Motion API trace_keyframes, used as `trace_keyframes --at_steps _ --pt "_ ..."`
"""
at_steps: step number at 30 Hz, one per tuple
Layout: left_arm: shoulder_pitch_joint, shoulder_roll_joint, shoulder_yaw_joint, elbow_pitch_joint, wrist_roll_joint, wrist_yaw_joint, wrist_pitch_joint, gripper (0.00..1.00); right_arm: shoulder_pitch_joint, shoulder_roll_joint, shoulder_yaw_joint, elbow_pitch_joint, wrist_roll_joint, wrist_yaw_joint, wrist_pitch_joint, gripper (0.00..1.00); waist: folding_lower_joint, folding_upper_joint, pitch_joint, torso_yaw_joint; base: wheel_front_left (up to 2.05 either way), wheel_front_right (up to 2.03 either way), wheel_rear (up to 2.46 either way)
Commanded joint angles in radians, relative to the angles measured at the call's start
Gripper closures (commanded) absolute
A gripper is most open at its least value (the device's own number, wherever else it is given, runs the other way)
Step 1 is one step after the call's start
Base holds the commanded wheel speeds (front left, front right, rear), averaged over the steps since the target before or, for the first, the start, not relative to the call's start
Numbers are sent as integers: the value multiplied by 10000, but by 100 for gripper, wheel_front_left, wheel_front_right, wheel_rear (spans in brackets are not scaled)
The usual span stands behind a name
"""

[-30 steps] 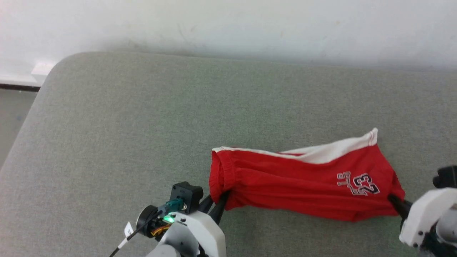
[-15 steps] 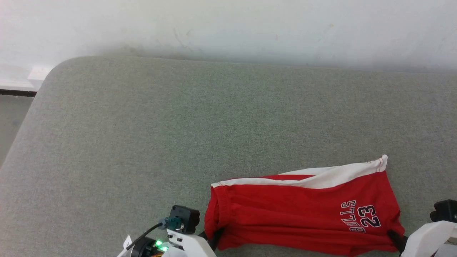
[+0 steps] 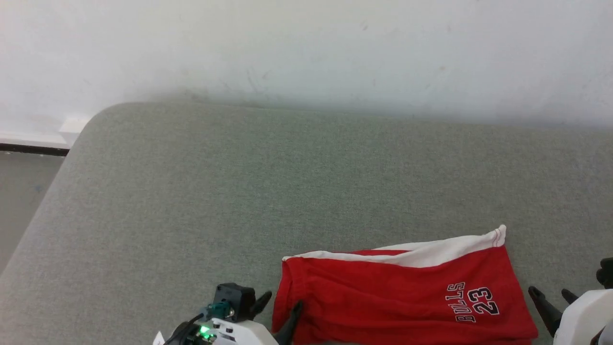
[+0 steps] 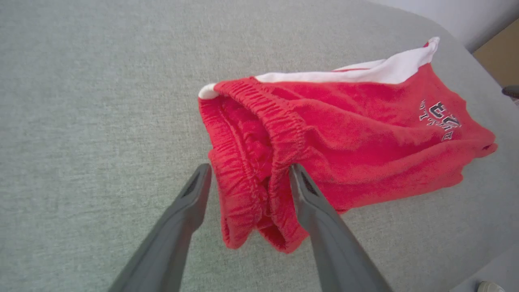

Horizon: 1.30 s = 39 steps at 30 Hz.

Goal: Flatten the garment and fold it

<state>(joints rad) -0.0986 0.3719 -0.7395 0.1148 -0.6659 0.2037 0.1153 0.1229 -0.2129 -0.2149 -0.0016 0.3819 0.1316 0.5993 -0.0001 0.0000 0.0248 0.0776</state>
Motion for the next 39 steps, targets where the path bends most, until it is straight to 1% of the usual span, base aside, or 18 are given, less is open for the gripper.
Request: trace_keyframes --at_steps 1,4,5,6,8,10,12,14,18,20,23,26,30,32,35,39 --pt "8 47 134 -151 202 -49 -429 0 -140 -166 144 4 74 -9 -207 0 1 0 -83 156 0 0 0" --pt "-42 114 325 -293 461 -48 -1256 0 -190 -284 371 242 174 -9 -459 0 1 0 -35 276 0 0 0" --pt "-80 168 409 -298 639 26 -1599 0 -228 -334 439 362 218 -9 -533 0 1 0 21 311 0 0 0" --pt "-150 226 526 -294 903 161 -2068 0 -284 -423 555 482 233 -9 -619 0 1 0 68 345 0 0 0" --pt "-274 317 765 -267 1521 610 -3011 0 -430 -520 703 738 253 -9 -815 0 1 0 162 408 0 0 0" --pt "-327 254 1129 -315 1945 978 -3581 0 -560 -662 863 1020 190 -9 -1002 0 1 0 256 489 0 0 0" --pt "-363 205 1475 -480 2529 1247 -3745 0 -664 -827 995 1372 35 -9 -1222 0 1 0 340 566 0 0 0" --pt "-363 57 1970 -1072 3323 1441 -3762 0 -773 -807 1036 1752 26 -9 -1341 0 1 0 439 629 0 0 0" --pt "88 -124 2555 -1852 4805 1544 -3767 0 -950 -668 1175 2443 221 -9 -1266 0 1 0 597 696 0 0 0" --pt "325 -246 2711 -2071 5319 1616 -3768 0 -996 -587 1313 2688 478 -9 -1151 0 1 0 672 730 0 0 0" --pt "632 -440 2898 -2272 5718 1646 -3769 0 -1018 -565 1641 2929 756 -9 -916 0 1 0 784 756 0 0 0" --pt "772 -565 3041 -2352 5832 1635 -3769 0 -1029 -510 1878 2992 1037 -9 -778 0 1 0 873 782 0 0 0" --pt "876 -779 3298 -2325 5892 1423 -3770 0 -1005 -507 2441 2962 1535 -9 -624 0 1 0 983 831 0 0 0" --pt "873 -864 3418 -2287 5908 1280 -3770 0 -1000 -565 2682 2972 1665 -9 -577 100 1 0 1022 840 0 0 0" --pt "857 -1006 3591 -2210 5912 1060 -3770 0 -1032 -678 2901 3008 1744 -9 -723 100 1 0 1029 843 0 0 0" --pt "879 -1157 3817 -2097 5943 794 -3770 0 -1189 -803 2877 3100 1756 -9 -1137 100 1 0 943 796 0 0 0"
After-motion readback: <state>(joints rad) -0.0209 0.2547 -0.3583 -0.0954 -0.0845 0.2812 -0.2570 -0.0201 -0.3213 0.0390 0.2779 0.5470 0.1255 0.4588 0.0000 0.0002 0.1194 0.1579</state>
